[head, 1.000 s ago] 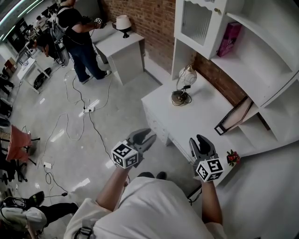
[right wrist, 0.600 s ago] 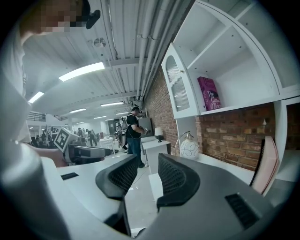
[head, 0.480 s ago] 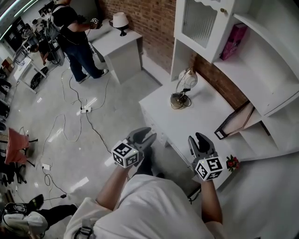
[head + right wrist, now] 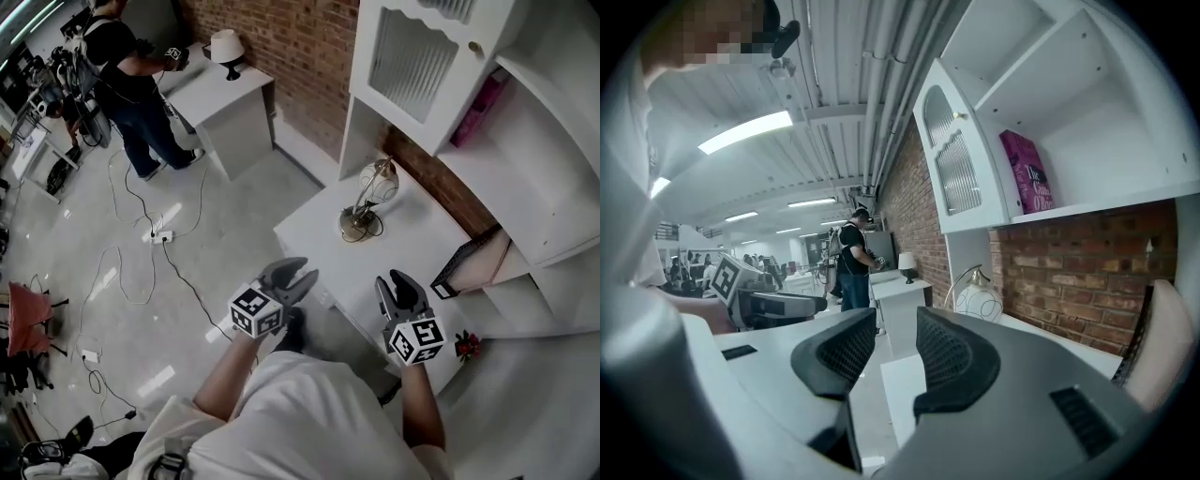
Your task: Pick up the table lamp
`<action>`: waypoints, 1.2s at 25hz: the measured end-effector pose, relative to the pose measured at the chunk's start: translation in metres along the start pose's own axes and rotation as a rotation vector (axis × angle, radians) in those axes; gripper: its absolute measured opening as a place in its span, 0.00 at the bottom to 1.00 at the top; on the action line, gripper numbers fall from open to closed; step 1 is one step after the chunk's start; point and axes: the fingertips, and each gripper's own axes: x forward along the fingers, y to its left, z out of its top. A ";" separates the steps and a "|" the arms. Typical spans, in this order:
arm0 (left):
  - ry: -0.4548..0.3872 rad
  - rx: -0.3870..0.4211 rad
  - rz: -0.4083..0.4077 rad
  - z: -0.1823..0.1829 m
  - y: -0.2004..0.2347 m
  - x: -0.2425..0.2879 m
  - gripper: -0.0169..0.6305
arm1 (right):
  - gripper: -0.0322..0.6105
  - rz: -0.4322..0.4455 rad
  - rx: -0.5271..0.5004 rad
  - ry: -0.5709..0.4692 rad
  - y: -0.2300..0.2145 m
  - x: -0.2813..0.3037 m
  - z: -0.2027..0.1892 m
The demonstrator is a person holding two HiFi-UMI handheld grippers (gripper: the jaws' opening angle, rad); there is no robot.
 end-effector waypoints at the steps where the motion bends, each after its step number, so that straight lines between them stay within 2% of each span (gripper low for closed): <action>1: 0.004 0.000 -0.007 0.003 0.008 0.004 0.28 | 0.28 -0.005 0.001 0.003 -0.001 0.008 0.002; 7: 0.033 -0.013 -0.064 0.018 0.055 0.023 0.28 | 0.28 -0.050 0.014 0.017 -0.009 0.056 0.015; 19: 0.093 -0.006 -0.195 0.020 0.122 0.063 0.28 | 0.28 -0.126 0.030 0.046 -0.019 0.130 0.024; 30: 0.127 -0.061 -0.207 -0.002 0.154 0.087 0.28 | 0.29 -0.142 0.065 0.080 -0.041 0.174 0.020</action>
